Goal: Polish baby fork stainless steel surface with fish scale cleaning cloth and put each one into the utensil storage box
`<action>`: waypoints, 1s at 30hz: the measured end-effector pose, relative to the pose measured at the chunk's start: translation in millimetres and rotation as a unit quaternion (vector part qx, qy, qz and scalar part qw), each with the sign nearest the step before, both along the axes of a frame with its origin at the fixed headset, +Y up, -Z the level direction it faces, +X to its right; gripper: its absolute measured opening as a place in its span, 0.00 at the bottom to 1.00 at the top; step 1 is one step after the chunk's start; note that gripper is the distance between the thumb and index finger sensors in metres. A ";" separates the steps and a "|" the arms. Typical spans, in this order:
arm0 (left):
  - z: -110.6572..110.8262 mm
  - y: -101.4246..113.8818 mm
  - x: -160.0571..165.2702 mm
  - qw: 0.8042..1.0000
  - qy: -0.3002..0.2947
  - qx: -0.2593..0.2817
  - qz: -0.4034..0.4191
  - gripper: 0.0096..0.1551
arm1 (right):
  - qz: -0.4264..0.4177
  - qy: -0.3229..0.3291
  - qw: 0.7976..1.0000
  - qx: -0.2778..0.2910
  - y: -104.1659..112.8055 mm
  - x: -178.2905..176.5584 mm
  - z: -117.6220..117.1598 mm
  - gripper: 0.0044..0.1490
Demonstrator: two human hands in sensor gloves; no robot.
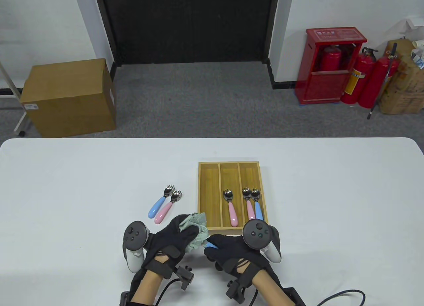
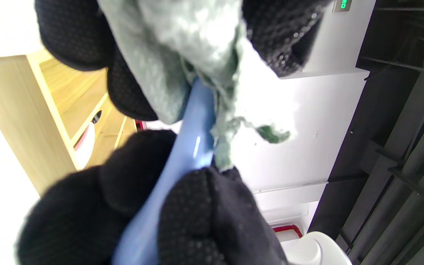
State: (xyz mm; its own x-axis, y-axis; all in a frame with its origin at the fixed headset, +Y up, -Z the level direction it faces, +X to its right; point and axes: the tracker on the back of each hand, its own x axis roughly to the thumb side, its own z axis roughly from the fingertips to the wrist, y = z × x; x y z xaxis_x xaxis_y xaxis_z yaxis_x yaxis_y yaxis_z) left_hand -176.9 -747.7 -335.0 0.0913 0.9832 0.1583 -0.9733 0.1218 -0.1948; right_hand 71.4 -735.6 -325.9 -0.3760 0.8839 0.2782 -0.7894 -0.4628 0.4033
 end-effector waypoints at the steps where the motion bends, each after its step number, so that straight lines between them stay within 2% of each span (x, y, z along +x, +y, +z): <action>1: -0.1 0.6 -0.5 1.000 0.002 0.005 -0.011 0.28 | -0.002 -0.010 1.000 0.005 1.4 3.5 -1.0 0.28; 8: -1.1 3.4 8.1 0.991 -0.032 0.030 -0.130 0.28 | 0.017 -0.051 0.997 0.056 10.0 22.5 -5.1 0.28; 14: 0.5 3.0 17.6 0.962 -0.054 0.056 -0.261 0.26 | 0.074 -0.059 0.987 0.133 21.2 23.4 -1.7 0.28; 25: 0.0 -3.4 13.1 0.977 -0.014 0.038 -0.209 0.27 | 0.072 -0.060 0.988 0.126 20.9 24.7 -1.9 0.28; 30: 0.4 -2.5 10.4 0.977 0.012 0.039 -0.210 0.26 | 0.071 -0.058 0.989 0.116 20.6 24.6 -1.8 0.28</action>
